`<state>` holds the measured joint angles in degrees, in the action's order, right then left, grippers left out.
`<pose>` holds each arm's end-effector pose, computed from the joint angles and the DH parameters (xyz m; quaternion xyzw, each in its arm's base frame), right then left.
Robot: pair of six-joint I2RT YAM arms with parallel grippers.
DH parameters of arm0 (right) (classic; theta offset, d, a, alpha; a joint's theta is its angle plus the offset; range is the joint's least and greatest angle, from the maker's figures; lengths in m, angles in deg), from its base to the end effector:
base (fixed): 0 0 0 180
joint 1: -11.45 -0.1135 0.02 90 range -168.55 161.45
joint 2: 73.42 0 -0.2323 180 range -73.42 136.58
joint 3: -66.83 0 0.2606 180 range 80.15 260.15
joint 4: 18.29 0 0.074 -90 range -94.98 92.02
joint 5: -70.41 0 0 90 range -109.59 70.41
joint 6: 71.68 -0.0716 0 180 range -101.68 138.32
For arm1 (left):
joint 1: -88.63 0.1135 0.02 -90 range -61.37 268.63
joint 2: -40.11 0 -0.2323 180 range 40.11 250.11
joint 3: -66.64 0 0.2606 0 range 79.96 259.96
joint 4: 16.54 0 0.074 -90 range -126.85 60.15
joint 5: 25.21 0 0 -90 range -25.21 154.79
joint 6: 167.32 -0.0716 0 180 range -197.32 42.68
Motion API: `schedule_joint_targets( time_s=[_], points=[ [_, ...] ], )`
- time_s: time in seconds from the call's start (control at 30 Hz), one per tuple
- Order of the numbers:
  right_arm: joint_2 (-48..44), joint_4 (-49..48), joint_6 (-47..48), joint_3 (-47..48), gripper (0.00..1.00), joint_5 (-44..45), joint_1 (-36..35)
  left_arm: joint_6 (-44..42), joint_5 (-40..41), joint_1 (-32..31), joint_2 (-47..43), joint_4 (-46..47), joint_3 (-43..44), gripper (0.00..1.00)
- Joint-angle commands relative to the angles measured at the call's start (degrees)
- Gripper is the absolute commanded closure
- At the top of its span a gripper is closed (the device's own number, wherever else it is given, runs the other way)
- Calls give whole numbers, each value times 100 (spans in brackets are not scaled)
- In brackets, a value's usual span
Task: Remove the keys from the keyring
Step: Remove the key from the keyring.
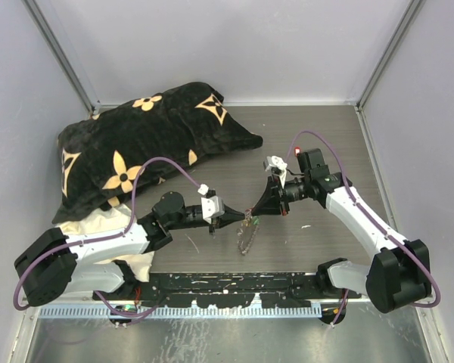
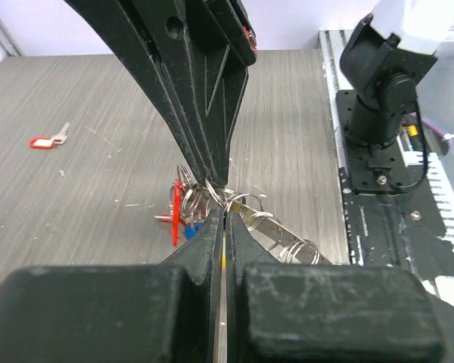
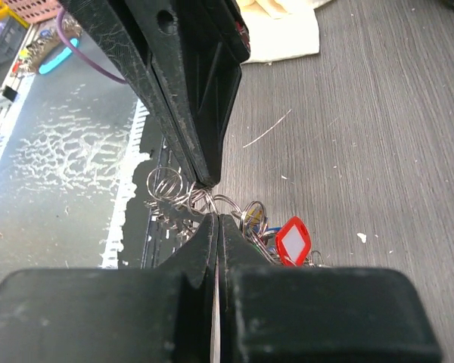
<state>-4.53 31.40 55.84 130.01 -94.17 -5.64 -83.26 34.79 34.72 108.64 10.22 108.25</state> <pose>0.2172 0.1390 0.2277 -0.5085 0.5923 0.5273 0.3354 0.1498 -0.2662 0.2113 0.4996 0.5016 -0.4447 0.5487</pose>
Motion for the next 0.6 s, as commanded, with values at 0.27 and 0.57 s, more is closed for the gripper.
schedule_joint_targets(
  time_s=[0.27, 0.57],
  points=[
    [106, -3930, -4107, -722, 99, -1, 133, -1537, 1470, -414, -476, -870, 41, 100],
    [317, -6031, -6258, -1276, 99, 366, 218, -1774, 1933, -543, -326, -621, -15, 100]
  ],
)
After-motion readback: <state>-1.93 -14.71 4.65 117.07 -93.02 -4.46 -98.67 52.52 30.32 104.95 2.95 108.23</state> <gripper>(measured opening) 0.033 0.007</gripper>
